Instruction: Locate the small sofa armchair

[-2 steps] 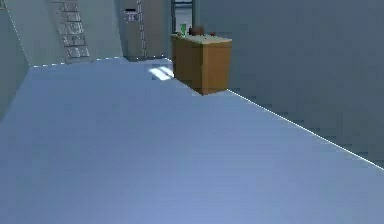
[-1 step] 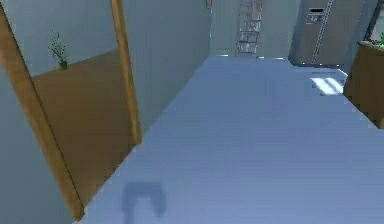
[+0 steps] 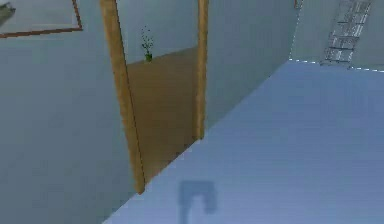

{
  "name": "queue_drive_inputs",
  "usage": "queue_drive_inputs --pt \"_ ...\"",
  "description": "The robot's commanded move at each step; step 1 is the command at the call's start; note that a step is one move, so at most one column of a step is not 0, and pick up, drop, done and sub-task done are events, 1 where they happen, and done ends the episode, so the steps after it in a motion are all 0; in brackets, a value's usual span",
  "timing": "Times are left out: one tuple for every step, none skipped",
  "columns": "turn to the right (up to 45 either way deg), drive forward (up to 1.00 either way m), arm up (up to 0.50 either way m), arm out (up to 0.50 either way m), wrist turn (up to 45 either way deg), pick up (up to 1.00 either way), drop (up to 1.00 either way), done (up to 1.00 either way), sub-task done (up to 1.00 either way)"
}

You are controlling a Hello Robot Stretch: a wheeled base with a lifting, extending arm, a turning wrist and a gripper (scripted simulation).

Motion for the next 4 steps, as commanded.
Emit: queue_drive_inputs --pt "0.0 1.00 0.00 0.00 0.0 0.00 0.00 0.00 0.00" --pt "-15.0 0.00 0.00 0.00 0.0 0.00 0.00 0.00 0.00" --pt "0.0 0.20 0.00 0.00 0.0 0.00 0.00 0.00 0.00" --pt "-18.0 0.00 0.00 0.00 0.0 0.00 0.00 0.00 0.00"
